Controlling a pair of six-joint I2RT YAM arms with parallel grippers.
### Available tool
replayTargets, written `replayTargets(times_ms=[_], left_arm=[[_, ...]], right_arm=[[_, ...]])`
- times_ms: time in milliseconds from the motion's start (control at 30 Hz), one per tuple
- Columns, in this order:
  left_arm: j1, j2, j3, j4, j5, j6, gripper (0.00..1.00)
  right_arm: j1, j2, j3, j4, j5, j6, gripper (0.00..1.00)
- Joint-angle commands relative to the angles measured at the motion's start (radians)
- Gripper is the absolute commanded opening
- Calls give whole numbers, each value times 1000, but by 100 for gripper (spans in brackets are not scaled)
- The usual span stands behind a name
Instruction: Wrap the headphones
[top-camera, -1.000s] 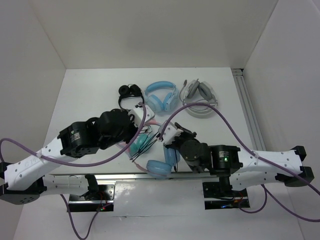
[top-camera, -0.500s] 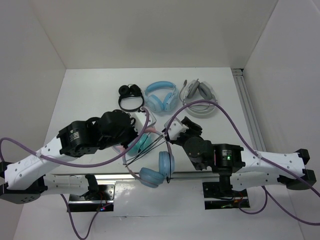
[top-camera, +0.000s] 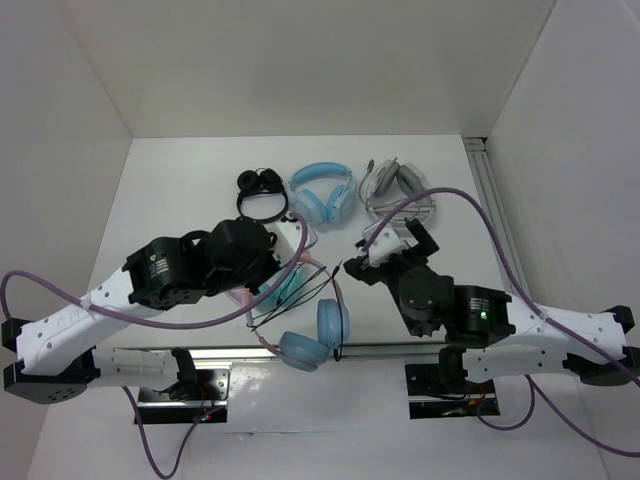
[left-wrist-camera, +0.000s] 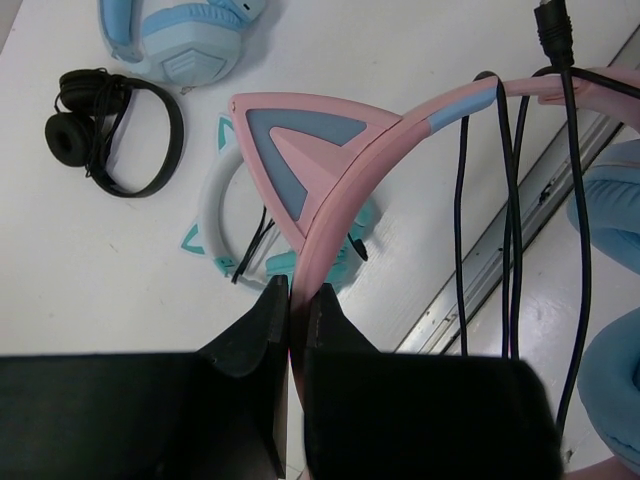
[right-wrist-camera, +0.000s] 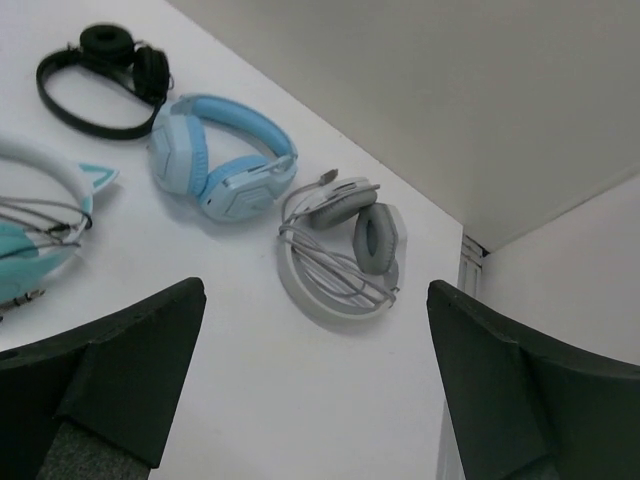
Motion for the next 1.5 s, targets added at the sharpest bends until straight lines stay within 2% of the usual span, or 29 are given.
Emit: replayTargets(times_ms=[0, 133, 200, 300, 333, 400, 500, 567, 633, 733, 900, 1100, 1233, 1467], left_arm=[[-5, 19, -14, 95, -17, -33, 0], [-5, 37, -66, 186, 0, -14, 0], [-5, 49, -105, 259, 51, 25, 0], [18, 49, -177, 415, 137, 123, 0], [36, 59, -186, 447, 233, 163, 0], [107, 88, -195, 517, 370, 199, 0], [196, 198, -174, 550, 456, 258, 0], [242, 305, -127, 574, 529, 297, 0], [274, 387, -50, 586, 617, 320, 0], [320, 578, 88, 576, 655, 361, 0], [389, 839, 324, 423, 769, 459, 0], [441, 964, 346, 432, 800, 525, 0], [441, 991, 323, 442, 757, 526, 0], [432, 1033, 292, 442, 766, 535, 0]], right_arm=[[-6, -61, 89, 69, 107, 42, 99], [-6, -61, 155, 148, 276, 42, 99], [-6, -52, 198, 159, 307, 75, 99], [-6, -39, 288, 60, 295, 174, 99], [-6, -39, 317, 38, 295, 192, 99], [-6, -19, 345, -50, 283, 268, 99], [-6, 17, 399, -194, 224, 365, 99], [-6, 31, 413, -235, 174, 431, 99], [-6, 31, 413, -235, 135, 431, 99], [-6, 22, 401, -224, 97, 431, 99], [-6, -12, 401, -233, 39, 450, 99], [-6, -42, 382, -255, 0, 469, 100], [-6, -52, 358, -278, 0, 469, 100], [-6, -94, 348, -289, -20, 469, 100]])
